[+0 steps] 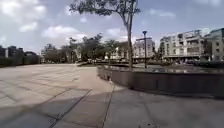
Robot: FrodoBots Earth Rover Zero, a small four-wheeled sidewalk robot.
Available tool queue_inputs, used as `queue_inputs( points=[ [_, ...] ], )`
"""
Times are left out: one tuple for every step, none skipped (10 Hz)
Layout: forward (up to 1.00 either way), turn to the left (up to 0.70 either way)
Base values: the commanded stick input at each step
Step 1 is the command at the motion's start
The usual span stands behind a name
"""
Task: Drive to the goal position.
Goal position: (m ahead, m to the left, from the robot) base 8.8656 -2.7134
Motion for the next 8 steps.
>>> queue_inputs(
  points=[
    [0.7, 0.35],
    [0.7, 0.35],
    [0.7, 0.35],
    [0.7, 0.35],
    [0.7, 0.33],
    [0.7, 0.23],
    [0.7, 0.09],
    [0.7, 0.0]
  ],
)
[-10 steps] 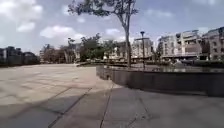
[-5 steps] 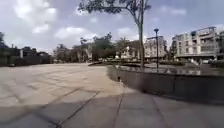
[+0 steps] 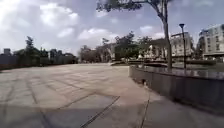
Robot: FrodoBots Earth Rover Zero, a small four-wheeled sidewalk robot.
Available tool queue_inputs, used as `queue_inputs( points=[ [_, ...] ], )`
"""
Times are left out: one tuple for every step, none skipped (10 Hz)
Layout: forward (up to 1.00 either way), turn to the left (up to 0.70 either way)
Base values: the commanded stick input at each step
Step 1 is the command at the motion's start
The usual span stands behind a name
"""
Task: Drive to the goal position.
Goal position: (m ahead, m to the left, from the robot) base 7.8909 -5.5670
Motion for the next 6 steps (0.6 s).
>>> queue_inputs(
  points=[
    [0.7, 0.0],
    [0.7, -0.12],
    [0.7, -0.32],
    [0.7, -0.33],
    [0.7, -0.27],
    [0.7, -0.07]
  ],
)
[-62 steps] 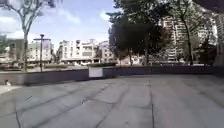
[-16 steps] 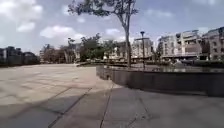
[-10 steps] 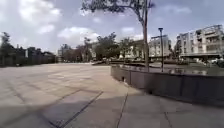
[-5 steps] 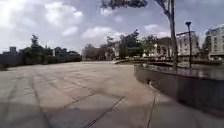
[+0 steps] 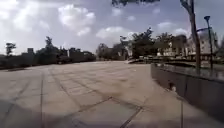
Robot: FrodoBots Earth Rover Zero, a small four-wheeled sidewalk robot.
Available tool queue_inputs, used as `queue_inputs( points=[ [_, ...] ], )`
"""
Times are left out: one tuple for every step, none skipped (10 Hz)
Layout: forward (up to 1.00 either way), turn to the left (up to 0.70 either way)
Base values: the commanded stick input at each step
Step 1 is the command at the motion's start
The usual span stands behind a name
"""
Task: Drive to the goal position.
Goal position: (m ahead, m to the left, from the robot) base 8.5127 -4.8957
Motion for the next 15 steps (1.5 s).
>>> queue_inputs(
  points=[
    [0.7, 0.0],
    [0.7, 0.0],
    [0.7, 0.0],
    [0.7, 0.0],
    [0.7, 0.0],
    [0.7, 0.0],
    [0.7, 0.0],
    [0.7, 0.0],
    [0.7, 0.0],
    [0.7, 0.0],
    [0.7, 0.0],
    [0.7, -0.04],
    [0.7, -0.19],
    [0.7, -0.28],
    [0.7, -0.35]
  ],
)
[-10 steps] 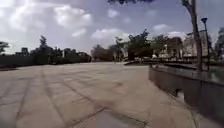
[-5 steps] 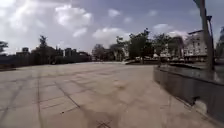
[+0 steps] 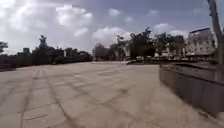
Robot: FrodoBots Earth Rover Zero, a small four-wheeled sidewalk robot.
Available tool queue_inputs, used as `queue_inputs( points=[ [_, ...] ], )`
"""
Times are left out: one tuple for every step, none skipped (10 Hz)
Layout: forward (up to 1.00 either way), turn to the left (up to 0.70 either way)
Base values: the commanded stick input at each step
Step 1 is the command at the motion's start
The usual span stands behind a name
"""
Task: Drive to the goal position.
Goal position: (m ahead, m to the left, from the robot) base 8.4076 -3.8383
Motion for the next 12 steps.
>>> queue_inputs(
  points=[
    [0.7, -0.29],
    [0.7, -0.04],
    [0.7, -0.15],
    [0.7, -0.33],
    [0.7, -0.09],
    [0.7, 0.0],
    [0.7, 0.0],
    [0.7, 0.0],
    [0.7, 0.0],
    [0.7, 0.0],
    [0.7, 0.0],
    [0.7, 0.0]
  ],
)
